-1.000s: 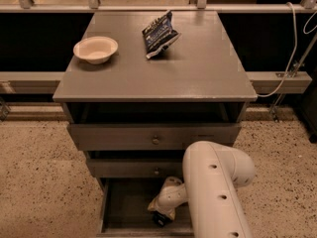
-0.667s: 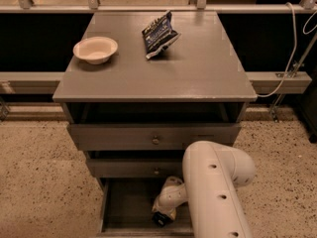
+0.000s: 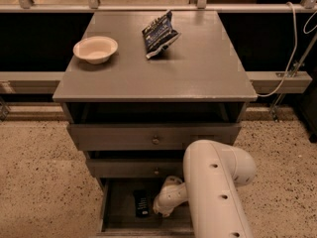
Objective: Pick rxbar blueberry from bottom drawer and place on counter
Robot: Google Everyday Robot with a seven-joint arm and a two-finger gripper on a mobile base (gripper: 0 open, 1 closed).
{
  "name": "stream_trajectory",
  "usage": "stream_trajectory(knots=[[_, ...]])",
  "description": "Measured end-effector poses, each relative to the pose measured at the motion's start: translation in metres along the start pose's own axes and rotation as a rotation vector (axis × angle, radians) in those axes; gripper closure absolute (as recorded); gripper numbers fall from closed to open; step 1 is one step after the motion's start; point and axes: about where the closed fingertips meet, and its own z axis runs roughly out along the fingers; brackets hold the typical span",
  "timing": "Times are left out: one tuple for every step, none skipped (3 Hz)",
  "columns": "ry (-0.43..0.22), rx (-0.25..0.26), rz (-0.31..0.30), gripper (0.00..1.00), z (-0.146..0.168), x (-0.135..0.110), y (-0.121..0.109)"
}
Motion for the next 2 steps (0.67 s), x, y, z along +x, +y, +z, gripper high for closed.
stream_trajectory(knots=[[-0.014, 0.076, 0.003, 0.83, -0.002, -0.002, -0.004], [-0.028, 0.273, 0.011, 0.97, -0.028, -0.014, -0.018]])
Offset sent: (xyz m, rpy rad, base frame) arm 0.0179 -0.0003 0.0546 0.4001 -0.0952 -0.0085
